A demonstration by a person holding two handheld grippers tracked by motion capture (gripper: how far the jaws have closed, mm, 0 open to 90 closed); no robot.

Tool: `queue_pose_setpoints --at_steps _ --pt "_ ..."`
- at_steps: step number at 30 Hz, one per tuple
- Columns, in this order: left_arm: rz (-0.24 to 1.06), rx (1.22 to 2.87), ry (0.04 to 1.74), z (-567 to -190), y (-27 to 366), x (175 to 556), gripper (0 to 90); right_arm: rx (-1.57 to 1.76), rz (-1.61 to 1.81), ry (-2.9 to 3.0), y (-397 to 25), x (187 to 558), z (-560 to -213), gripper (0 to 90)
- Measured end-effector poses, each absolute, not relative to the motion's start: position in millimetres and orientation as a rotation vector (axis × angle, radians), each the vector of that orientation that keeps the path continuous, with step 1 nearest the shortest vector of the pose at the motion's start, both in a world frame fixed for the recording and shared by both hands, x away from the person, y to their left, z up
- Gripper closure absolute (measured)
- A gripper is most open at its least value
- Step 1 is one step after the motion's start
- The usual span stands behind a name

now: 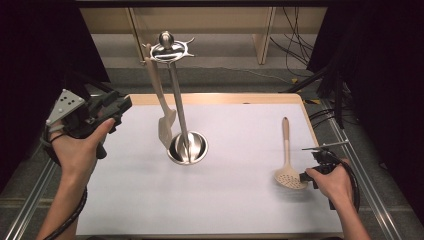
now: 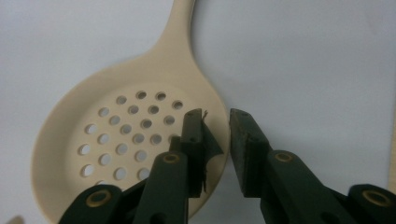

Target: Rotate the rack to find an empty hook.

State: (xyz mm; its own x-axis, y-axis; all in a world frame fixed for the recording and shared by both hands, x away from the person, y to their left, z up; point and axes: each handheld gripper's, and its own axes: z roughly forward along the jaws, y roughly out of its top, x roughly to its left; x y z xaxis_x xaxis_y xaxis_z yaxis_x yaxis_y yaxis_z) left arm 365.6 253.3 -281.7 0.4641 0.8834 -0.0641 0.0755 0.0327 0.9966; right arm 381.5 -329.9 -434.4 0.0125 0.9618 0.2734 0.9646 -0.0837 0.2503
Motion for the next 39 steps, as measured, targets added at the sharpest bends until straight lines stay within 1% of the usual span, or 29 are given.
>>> queue_pose_setpoints --at_steps 5,10,12,14,18,19,21,22,27,31,32,33,34,36,37,39 --pt "0.780 1.408 0.916 -282 254 365 47.5 -2.185 -0.555 -2.212 -336 383 -434 79.7" --pt "0.781 1.407 0.917 -282 254 365 47.5 -2.197 -0.597 -2.119 -332 380 -426 81.5" --pt "0.780 1.410 0.918 -282 254 366 47.5 -2.204 -0.633 -2.110 -331 380 -426 82.0" --pt "0.780 1.414 0.915 -282 253 366 47.5 -2.154 -0.596 -2.204 -335 380 -426 82.3" --pt "0.780 1.415 0.916 -283 253 366 47.5 -2.151 -0.628 -2.117 -331 377 -425 82.6" --pt "0.780 1.416 0.916 -283 253 366 47.5 -2.057 -0.612 -2.252 -336 378 -426 82.7" --pt "0.780 1.415 0.917 -283 253 366 47.5 -2.077 -0.545 -2.153 -330 374 -422 82.8" --pt "0.780 1.414 0.917 -283 253 366 47.5 -2.010 -0.576 -2.221 -333 374 -423 82.9" --pt "0.780 1.416 0.916 -282 252 366 47.5 -1.944 -0.486 -2.219 -328 368 -422 83.0" --pt "0.780 1.415 0.916 -283 252 366 47.5 -1.923 -0.448 -2.230 -321 361 -422 83.0" --pt "0.779 1.415 0.916 -283 252 366 47.5 -1.991 -0.416 -2.117 -313 358 -419 82.9" --pt "0.779 1.415 0.916 -283 252 366 47.5 -1.991 -0.416 -2.117 -313 358 -419 82.9" --pt "0.780 1.417 0.915 -283 252 366 47.5 -1.904 -0.408 -2.239 -318 359 -422 82.8" --pt "0.779 1.417 0.914 -282 252 365 47.5 -1.921 -0.379 -2.230 -312 358 -421 81.8" --pt "0.781 1.417 0.912 -282 252 365 47.5 -1.875 -0.362 -2.299 -315 360 -421 81.4" --pt "0.780 1.417 0.911 -282 252 365 47.5 -1.910 -0.397 -2.318 -312 360 -421 72.1"
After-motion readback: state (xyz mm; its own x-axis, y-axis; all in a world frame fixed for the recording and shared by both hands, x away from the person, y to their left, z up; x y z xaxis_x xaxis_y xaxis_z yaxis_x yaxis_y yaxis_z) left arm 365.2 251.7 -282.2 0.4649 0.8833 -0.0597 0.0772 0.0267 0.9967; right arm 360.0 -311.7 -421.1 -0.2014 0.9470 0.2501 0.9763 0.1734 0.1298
